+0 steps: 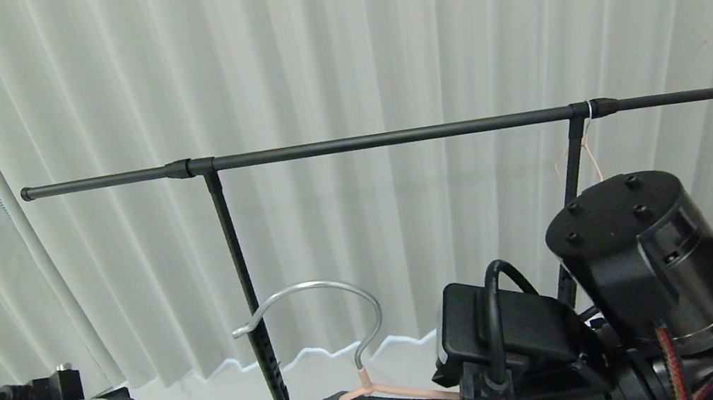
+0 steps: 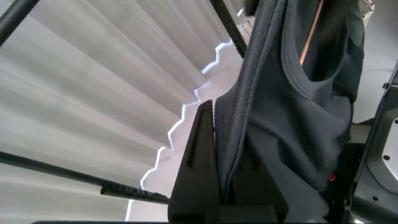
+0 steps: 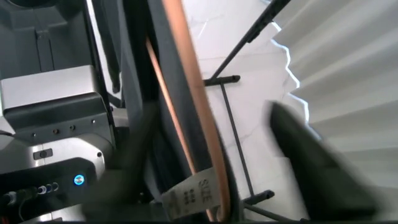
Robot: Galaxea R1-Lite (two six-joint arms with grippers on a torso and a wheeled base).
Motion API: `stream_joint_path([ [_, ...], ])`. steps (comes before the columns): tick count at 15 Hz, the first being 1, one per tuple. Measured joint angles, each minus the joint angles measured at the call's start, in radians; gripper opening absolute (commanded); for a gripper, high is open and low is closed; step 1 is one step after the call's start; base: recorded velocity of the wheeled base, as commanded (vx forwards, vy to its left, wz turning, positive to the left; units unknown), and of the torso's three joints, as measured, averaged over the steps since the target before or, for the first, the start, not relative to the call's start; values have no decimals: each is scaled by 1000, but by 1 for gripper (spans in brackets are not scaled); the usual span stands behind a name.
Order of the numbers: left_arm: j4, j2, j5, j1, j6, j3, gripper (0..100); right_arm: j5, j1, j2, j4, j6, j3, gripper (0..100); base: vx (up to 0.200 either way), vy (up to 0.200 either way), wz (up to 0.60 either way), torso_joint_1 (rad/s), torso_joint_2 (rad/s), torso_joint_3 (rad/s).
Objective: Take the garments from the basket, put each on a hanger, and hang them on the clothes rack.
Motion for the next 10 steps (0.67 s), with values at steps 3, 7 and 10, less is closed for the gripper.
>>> stream_joint_path([
  [3,0,-1,0,0,0,0,0,0,0,1,-3,-4,2,0,0,0,0,0,0,0],
  [7,-1,-4,1,-4,30,4,100,-5,0,1,-10,-12,3,0,0,0,0,0,0,0],
  [10,-1,-3,9,-1,31,7,100,-6,-3,-14,-22,-95,3,0,0,0,0,0,0,0],
])
